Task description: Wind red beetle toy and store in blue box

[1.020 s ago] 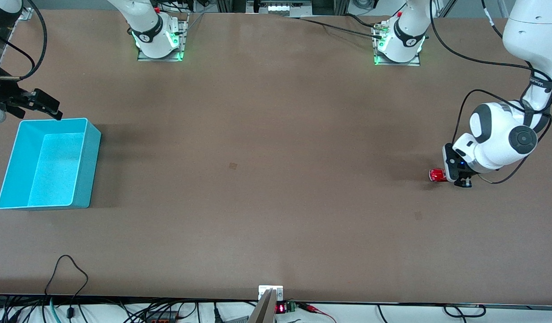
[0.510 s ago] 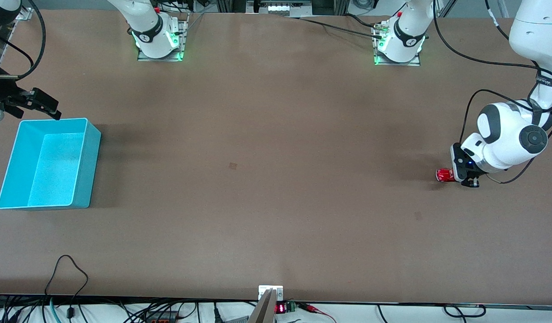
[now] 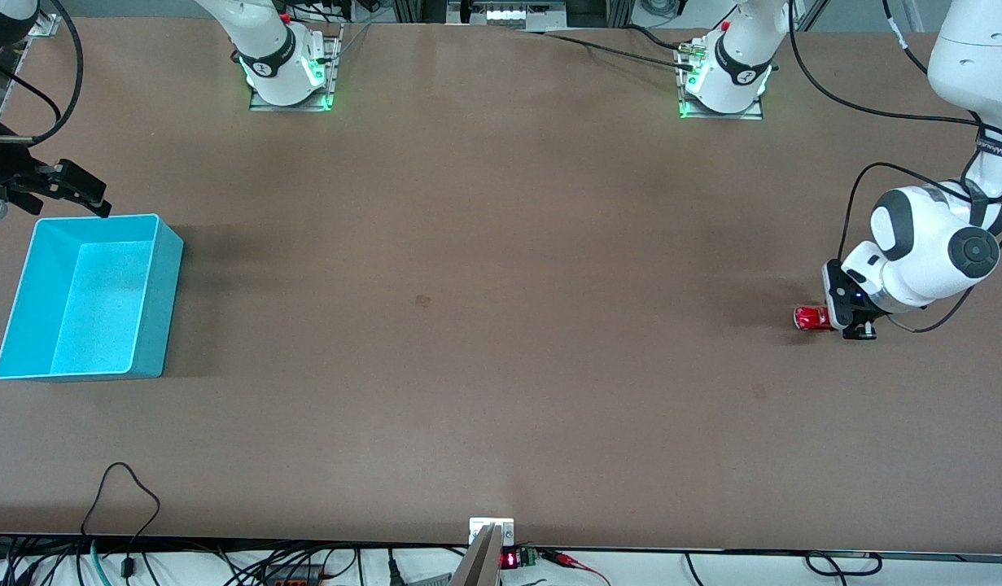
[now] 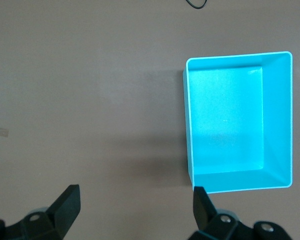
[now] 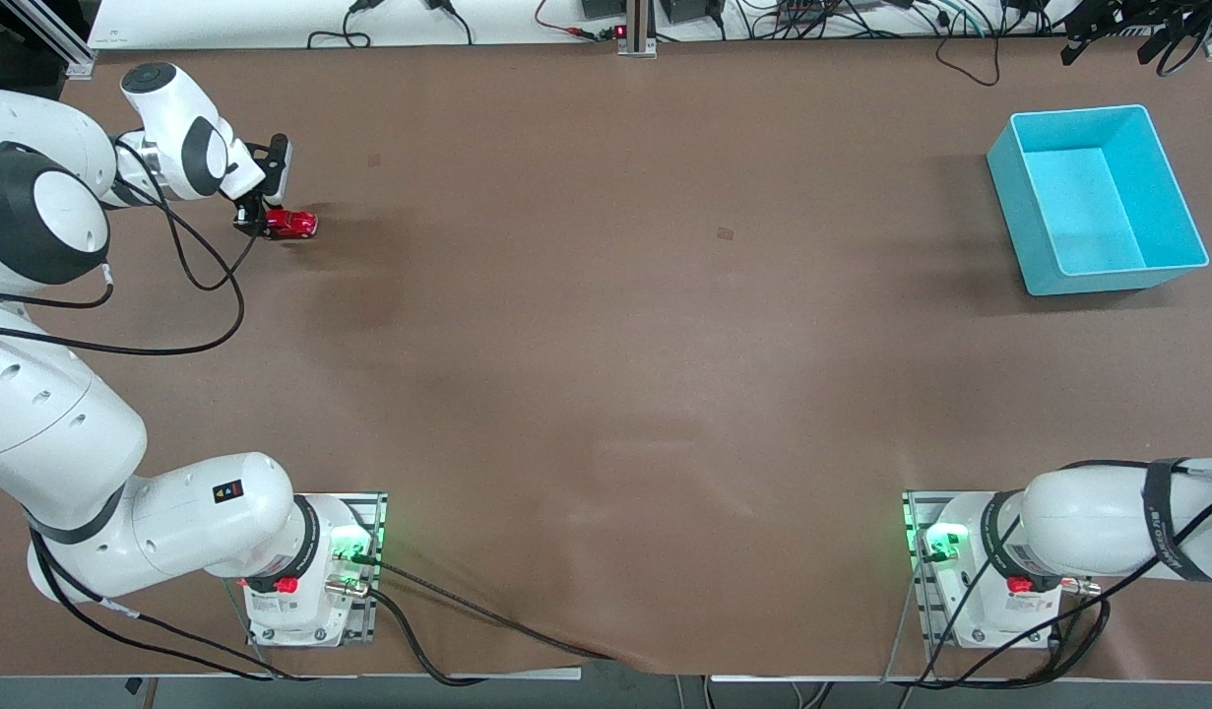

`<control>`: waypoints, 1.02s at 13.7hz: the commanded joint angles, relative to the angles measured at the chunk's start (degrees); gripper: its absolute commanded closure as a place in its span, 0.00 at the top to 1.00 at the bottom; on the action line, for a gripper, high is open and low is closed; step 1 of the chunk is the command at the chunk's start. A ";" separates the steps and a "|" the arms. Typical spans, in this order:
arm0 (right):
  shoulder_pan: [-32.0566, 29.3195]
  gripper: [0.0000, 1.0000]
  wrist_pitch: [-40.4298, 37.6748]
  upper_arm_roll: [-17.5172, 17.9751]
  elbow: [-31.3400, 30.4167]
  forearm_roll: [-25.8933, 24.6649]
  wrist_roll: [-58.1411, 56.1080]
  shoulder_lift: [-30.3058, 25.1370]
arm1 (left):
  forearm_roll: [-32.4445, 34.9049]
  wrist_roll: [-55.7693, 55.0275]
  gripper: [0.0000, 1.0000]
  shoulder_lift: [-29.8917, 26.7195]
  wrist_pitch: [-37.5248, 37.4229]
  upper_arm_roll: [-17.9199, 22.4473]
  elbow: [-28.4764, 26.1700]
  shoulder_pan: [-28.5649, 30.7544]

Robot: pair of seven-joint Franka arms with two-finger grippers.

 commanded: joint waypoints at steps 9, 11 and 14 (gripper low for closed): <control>0.06 1.00 -0.29 0.18 0.07 0.24 0.68 -0.33 | 0.82 -7.40 1.00 -6.29 -11.79 -2.40 2.81 0.06; 0.06 1.00 -0.38 0.18 0.07 0.24 0.68 -0.33 | 0.82 -10.22 1.00 -7.44 -16.35 -3.46 5.00 0.06; 0.15 1.00 -0.37 0.18 0.07 0.24 0.68 -0.33 | 0.82 -11.64 1.00 -7.44 -25.58 -3.55 11.49 0.06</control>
